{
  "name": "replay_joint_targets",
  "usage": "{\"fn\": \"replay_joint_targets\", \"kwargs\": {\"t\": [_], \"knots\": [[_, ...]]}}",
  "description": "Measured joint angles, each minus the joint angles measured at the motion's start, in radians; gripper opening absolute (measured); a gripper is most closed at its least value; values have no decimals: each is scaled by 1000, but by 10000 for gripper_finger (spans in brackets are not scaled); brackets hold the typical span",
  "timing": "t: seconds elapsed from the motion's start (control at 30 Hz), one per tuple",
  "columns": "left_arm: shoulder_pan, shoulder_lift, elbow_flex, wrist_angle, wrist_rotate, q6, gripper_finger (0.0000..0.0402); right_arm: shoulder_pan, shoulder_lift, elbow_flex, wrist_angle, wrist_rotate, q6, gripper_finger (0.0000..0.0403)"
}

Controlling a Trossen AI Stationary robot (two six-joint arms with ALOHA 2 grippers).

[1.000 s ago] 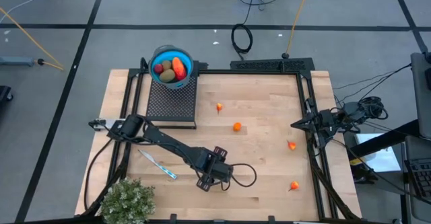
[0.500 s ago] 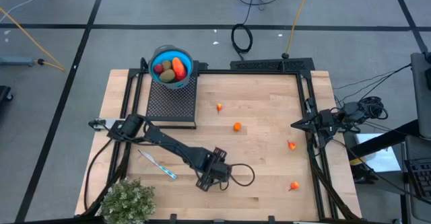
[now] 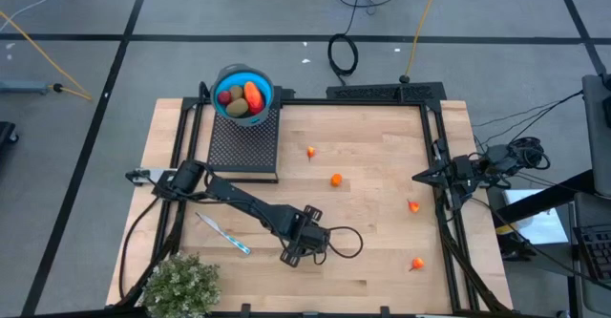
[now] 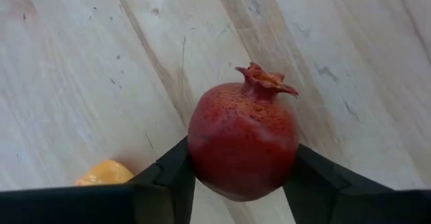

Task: Pick & Place Fruit
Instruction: Put the pomegranate into the blue strainer bowl on the shelf

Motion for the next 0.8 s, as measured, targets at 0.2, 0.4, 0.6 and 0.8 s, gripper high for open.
{"fn": "replay_joint_targets", "kwargs": {"t": [0.2,0.4,0.6,0.8], "knots": [[-1,0,0,0,0,-1,174,0,0,0,0,0,0,4],[-1,0,0,-1,-18,1,192,0,0,0,0,0,0,4],[9,0,27,-24,-68,-5,173,0,0,0,0,0,0,4],[39,0,130,-67,-71,-53,173,0,0,0,0,0,0,4]]}}
